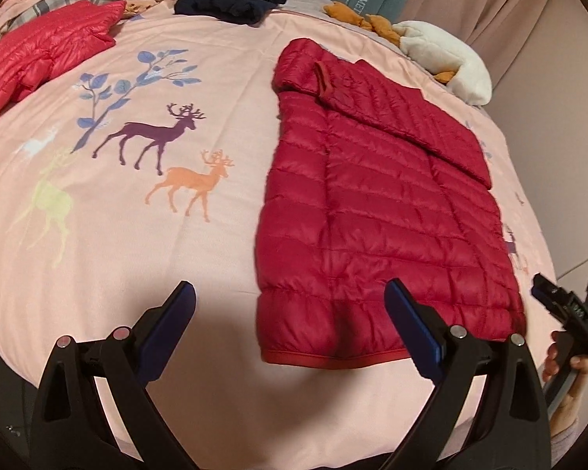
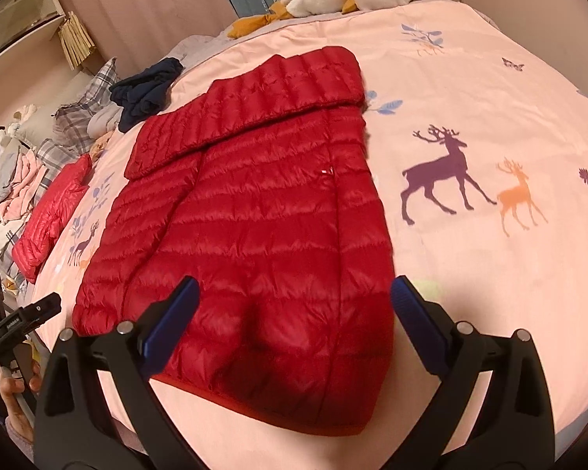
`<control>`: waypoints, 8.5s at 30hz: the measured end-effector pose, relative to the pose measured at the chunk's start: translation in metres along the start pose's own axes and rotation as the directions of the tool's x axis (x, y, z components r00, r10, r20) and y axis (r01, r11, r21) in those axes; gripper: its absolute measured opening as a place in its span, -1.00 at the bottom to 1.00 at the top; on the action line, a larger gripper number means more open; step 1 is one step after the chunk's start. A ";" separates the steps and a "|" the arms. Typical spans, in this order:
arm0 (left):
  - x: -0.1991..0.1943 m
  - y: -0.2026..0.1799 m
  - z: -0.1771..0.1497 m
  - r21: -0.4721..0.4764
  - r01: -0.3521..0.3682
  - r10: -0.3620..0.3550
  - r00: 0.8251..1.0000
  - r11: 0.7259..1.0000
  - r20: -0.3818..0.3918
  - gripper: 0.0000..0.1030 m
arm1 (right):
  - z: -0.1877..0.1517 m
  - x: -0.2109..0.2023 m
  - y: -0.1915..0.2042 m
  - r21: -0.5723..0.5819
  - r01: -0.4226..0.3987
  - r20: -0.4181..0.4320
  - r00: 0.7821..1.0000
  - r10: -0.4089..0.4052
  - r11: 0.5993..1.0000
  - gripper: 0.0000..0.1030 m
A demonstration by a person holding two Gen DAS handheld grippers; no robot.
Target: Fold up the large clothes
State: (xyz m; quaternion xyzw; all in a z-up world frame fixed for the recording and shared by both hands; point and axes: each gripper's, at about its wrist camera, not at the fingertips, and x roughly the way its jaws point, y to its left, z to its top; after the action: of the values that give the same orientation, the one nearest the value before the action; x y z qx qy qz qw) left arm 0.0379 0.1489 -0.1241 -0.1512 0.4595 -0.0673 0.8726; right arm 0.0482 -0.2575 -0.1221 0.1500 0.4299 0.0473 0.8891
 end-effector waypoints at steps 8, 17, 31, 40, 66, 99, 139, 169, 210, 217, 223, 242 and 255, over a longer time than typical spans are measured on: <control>0.006 -0.002 -0.005 -0.004 0.027 -0.027 1.000 1.000 -0.014 0.89 | -0.007 0.004 -0.003 0.014 -0.039 -0.046 0.998 0.040 0.999 0.92; 0.016 0.003 -0.007 -0.032 0.049 -0.051 0.998 0.998 -0.040 0.89 | -0.014 0.012 -0.016 0.059 -0.039 -0.093 0.995 0.045 0.998 0.93; 0.042 0.005 0.000 -0.050 0.123 -0.126 0.990 0.991 -0.062 0.95 | -0.018 0.034 -0.008 0.062 -0.061 -0.126 0.990 0.068 0.996 0.96; 0.059 -0.013 0.008 -0.022 0.221 -0.222 0.971 0.975 -0.084 0.97 | -0.013 0.040 -0.009 0.107 -0.156 -0.110 0.980 0.168 0.982 0.96; 0.058 -0.005 -0.003 -0.091 0.517 -0.524 0.848 0.851 -0.081 0.85 | -0.018 0.041 -0.015 0.194 -0.416 -0.124 0.888 0.443 0.888 0.88; 0.041 -0.027 0.022 -0.010 0.380 -0.380 0.925 0.925 0.003 -0.65 | -0.015 0.038 -0.013 0.166 -0.391 0.006 0.918 0.396 0.905 -0.67; -0.029 -0.083 0.042 0.243 0.381 -0.413 0.906 0.892 0.092 -0.66 | 0.014 -0.048 -0.014 -0.005 -0.585 0.204 0.794 0.573 0.811 -0.74; -0.072 -0.096 0.062 0.360 0.380 -0.465 0.865 0.852 0.188 -0.66 | 0.020 -0.105 -0.007 -0.156 -0.690 0.280 0.655 0.701 0.707 -0.74; -0.037 -0.082 0.111 0.263 0.304 -0.369 0.895 0.916 0.251 -0.65 | 0.072 -0.067 -0.019 -0.096 -0.628 0.356 0.702 0.616 0.772 -0.72; -0.020 -0.080 0.124 0.244 0.274 -0.333 0.910 0.930 0.248 -0.65 | 0.083 -0.052 -0.023 -0.065 -0.598 0.361 0.732 0.578 0.799 -0.72; -0.008 -0.080 0.131 0.235 0.258 -0.313 0.919 0.937 0.240 -0.65 | 0.089 -0.039 -0.027 -0.044 -0.572 0.359 0.756 0.548 0.819 -0.72; 0.030 -0.079 0.149 0.211 0.220 -0.263 0.942 0.952 0.208 -0.65 | 0.107 -0.004 -0.026 -0.032 -0.488 0.339 0.815 0.469 0.872 -0.72; 0.051 -0.084 0.160 0.208 0.196 -0.237 0.952 0.958 0.194 -0.65 | 0.114 0.016 -0.036 -0.006 -0.474 0.323 0.832 0.450 0.881 -0.72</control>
State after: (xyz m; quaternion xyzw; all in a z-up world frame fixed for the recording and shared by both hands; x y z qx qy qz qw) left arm 0.2002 0.0888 -0.0512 -0.1249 0.3340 -0.1889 0.9150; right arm 0.1449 -0.3143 -0.0783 0.2879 0.2347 0.2201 0.9020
